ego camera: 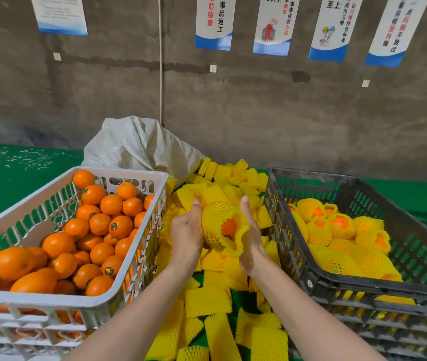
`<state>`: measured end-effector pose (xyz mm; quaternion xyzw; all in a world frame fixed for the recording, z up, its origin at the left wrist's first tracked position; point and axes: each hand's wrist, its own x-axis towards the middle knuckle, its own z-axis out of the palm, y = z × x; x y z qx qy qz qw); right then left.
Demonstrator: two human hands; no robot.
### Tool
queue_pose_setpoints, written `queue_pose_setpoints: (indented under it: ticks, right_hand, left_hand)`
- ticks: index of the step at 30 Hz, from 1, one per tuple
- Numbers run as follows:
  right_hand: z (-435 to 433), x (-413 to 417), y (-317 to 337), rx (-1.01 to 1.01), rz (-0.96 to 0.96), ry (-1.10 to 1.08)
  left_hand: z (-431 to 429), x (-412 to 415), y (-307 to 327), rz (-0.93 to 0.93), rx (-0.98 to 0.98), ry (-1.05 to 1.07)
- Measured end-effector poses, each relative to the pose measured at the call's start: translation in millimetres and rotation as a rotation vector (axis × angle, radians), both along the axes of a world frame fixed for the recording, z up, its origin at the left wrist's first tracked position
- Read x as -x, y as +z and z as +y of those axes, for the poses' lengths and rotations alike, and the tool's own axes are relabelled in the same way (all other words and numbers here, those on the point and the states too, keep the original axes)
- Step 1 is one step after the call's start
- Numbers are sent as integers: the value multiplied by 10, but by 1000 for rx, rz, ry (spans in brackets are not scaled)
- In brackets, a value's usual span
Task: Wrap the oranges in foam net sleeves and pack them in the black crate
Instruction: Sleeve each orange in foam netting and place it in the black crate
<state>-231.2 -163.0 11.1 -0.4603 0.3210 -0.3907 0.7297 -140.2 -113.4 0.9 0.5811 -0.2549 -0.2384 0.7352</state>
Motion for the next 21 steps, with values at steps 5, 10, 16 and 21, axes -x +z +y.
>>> queue_pose_setpoints:
  ticks: [5,10,16,21]
  right_hand:
    - [16,-7,-20,-133,24,83]
    - [-14,81,-60,-184,-193,272]
    - [6,121,-69,-255,-256,260]
    - [12,149,-68,-210,-267,265]
  left_hand:
    - [39,-30,22,-505,30,191]
    - [1,25,13,-422,103,157]
    - [-15,-11,46,-164,95,-89]
    - [27,-17,23,-253,136,-176]
